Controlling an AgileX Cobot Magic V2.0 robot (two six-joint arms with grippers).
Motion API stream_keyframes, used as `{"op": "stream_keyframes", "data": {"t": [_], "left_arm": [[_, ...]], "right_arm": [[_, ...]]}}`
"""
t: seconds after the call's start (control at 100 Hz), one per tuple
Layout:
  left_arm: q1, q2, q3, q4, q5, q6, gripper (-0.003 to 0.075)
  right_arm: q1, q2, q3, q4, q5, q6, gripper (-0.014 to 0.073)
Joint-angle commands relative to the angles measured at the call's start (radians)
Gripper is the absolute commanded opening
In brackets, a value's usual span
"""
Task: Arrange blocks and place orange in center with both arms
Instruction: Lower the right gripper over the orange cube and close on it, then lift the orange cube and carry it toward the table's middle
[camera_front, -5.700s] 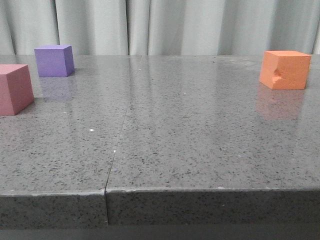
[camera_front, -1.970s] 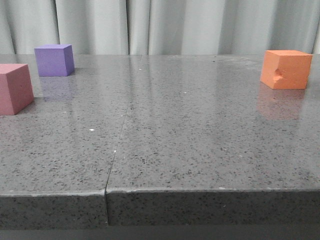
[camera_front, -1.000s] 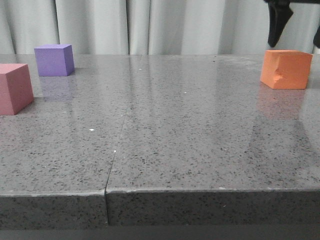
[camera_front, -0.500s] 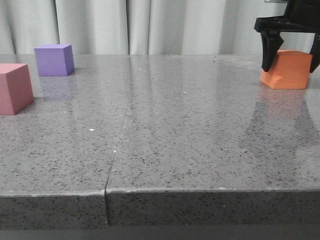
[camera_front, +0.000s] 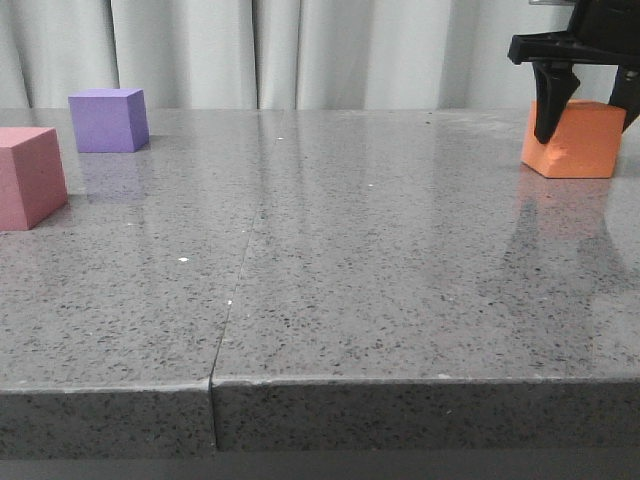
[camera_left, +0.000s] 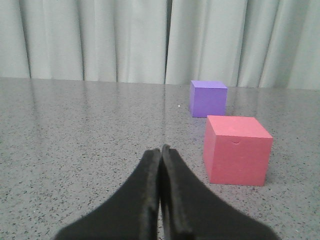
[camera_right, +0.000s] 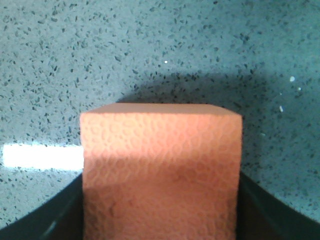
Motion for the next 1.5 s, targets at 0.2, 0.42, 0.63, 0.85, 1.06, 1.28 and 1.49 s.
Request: {"op": "stream_keyframes", "data": {"t": [0.2, 0.42, 0.63, 0.85, 1.06, 1.28, 1.49], "left_arm": [[0.002, -0.029, 0.04, 0.002, -0.08, -0.001, -0.002], [0.002, -0.029, 0.04, 0.002, -0.08, -0.001, -0.002], [0.002, -0.029, 0.04, 0.002, -0.08, -0.001, -0.002], [0.002, -0.029, 0.04, 0.002, -0.08, -0.001, -0.002], [0.002, -0.029, 0.04, 0.002, -0.08, -0.001, -0.002], [0.002, -0.029, 0.04, 0.002, -0.08, -0.001, -0.002], [0.002, -0.029, 0.04, 0.002, -0.08, -0.001, -0.002]], "right_arm": [[-0.001, -0.051, -0.03, -0.004, -0.028, -0.001, 0.0339], [0.004, -0.051, -0.075, 0.005, 0.062, 0.061, 0.0339], [0.019, -0.051, -0.182, 0.008, 0.188, 0.114, 0.0339], [0.106, -0.051, -0.245, 0.008, 0.227, 0.182, 0.0339], [0.233, -0.051, -0.247, 0.008, 0.227, 0.265, 0.0339], [0.352, -0.051, -0.247, 0.008, 0.217, 0.349, 0.0339], [0.412, -0.05, -0.247, 0.008, 0.185, 0.405, 0.0339]]}}
